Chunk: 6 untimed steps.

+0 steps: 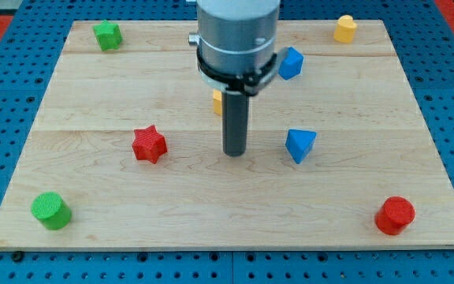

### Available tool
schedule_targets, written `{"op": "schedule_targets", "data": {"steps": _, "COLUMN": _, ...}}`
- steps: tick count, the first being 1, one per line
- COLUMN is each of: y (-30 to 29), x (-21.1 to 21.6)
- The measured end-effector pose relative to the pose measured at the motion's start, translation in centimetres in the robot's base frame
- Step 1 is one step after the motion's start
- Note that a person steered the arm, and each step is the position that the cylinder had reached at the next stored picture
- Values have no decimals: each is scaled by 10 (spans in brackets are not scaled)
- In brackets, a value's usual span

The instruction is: Move your arm to the left side of the green star

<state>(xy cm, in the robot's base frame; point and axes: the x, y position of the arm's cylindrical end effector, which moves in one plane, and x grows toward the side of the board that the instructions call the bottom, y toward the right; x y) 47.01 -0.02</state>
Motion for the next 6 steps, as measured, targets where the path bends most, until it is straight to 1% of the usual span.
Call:
{"op": "schedule_targets", "data": {"steps": 2, "y": -67, "x": -61}}
{"op": "schedule_targets", "data": {"steps": 3, "y": -124, "x": -77}}
{"op": "schedule_targets", "data": {"steps": 4, "y": -182, "x": -102}}
{"op": "schedule_targets", "data": {"steps": 5, "y": -240, "x": -137}}
{"op": "schedule_targets", "data": {"steps": 6, "y": -281, "x": -179}}
